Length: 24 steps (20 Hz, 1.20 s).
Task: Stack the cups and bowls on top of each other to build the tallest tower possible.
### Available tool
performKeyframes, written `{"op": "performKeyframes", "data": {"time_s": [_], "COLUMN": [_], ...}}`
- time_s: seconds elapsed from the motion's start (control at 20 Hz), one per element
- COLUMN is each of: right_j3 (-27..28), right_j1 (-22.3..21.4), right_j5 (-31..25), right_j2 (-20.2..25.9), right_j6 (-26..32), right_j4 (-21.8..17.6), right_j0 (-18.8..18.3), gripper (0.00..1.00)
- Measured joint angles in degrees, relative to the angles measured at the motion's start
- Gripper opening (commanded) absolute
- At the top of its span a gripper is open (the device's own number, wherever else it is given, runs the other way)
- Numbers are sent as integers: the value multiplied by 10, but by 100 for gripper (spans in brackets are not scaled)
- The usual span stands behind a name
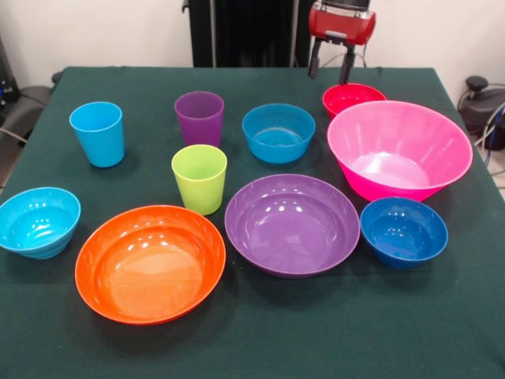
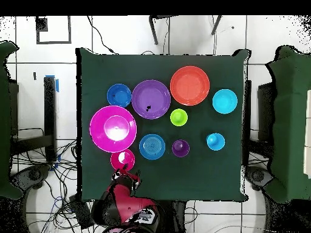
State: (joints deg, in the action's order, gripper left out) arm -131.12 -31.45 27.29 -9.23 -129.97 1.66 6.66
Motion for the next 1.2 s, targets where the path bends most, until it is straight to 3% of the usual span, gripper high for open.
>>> {"op": "performKeyframes", "data": {"time_s": [1.2], "right_j3": [38], "right_j1": [52], "right_j5": [5], "right_j2": [0], "right_j6": [0], "right_j4": [0], "right_j0": [0], "gripper": [100]}}
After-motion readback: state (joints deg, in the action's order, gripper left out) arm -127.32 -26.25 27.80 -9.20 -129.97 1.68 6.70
